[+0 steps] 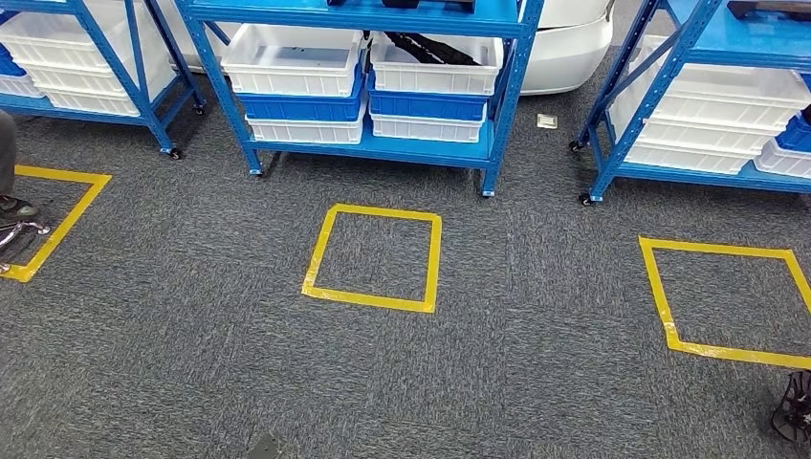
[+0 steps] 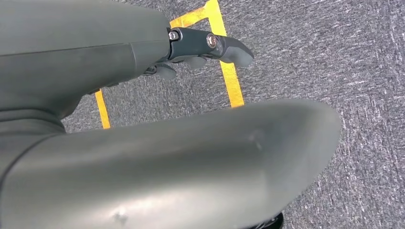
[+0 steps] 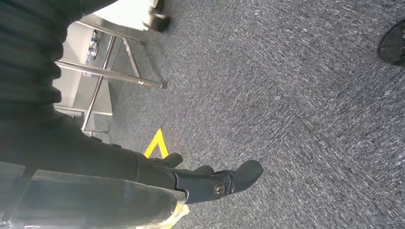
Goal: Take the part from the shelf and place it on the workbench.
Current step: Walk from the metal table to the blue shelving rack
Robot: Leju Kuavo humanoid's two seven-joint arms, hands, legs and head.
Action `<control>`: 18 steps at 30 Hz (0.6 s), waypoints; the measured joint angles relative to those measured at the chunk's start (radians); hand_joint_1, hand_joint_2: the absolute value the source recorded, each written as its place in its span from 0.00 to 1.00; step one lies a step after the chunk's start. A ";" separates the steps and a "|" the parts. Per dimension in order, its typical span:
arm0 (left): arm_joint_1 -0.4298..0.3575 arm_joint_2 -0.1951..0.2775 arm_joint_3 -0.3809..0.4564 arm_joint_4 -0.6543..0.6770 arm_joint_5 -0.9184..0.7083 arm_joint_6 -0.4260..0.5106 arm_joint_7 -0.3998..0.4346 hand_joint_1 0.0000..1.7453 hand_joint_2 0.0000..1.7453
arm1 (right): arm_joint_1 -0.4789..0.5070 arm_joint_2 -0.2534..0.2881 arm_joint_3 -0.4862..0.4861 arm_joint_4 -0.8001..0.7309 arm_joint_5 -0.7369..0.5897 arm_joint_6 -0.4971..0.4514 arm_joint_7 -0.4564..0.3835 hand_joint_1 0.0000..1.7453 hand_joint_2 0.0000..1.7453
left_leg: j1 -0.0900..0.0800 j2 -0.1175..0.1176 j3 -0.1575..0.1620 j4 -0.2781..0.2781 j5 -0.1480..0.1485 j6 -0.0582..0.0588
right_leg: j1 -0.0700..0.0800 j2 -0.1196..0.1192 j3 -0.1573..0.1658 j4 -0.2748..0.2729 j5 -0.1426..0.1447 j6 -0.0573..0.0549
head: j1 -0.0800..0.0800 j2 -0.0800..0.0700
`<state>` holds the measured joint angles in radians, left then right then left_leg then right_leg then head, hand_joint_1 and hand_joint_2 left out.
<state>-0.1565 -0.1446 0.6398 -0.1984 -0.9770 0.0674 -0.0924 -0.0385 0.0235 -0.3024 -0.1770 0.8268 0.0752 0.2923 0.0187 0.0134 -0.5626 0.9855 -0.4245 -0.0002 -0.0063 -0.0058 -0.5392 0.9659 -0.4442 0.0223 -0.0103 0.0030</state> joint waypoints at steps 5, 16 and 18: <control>0.000 0.000 0.000 0.000 -0.001 0.005 -0.005 0.00 0.00 | 0.000 0.000 -0.002 0.000 0.001 0.000 0.002 0.00 1.00 | -0.003 0.000 0.000 0.000 0.000 0.000 | -0.003 0.000 0.000 0.000 0.000 0.000 | 0.000 0.000; 0.003 -0.009 0.000 -0.001 -0.010 0.085 -0.051 0.00 0.00 | 0.000 0.008 -0.010 0.000 0.003 0.001 0.003 0.00 1.00 | 0.012 0.001 0.048 -0.076 0.021 0.042 | -0.025 0.005 -0.140 0.252 -0.089 0.015 | 0.010 0.000; 0.008 -0.011 0.000 -0.001 -0.010 0.093 -0.052 0.00 0.00 | 0.003 0.006 -0.013 0.000 0.004 0.001 0.003 0.00 1.00 | 0.022 -0.001 0.053 -0.072 0.013 0.028 | -0.039 0.004 -0.144 0.235 -0.063 0.042 | 0.011 0.000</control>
<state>-0.1489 -0.1556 0.6398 -0.1995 -0.9873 0.1600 -0.1441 -0.0350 0.0298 -0.3149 -0.1770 0.8305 0.0763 0.2957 0.0411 0.0127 -0.5101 0.9133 -0.4119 0.0278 -0.0456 -0.0019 -0.6830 1.2013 -0.5076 0.0641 0.0004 0.0031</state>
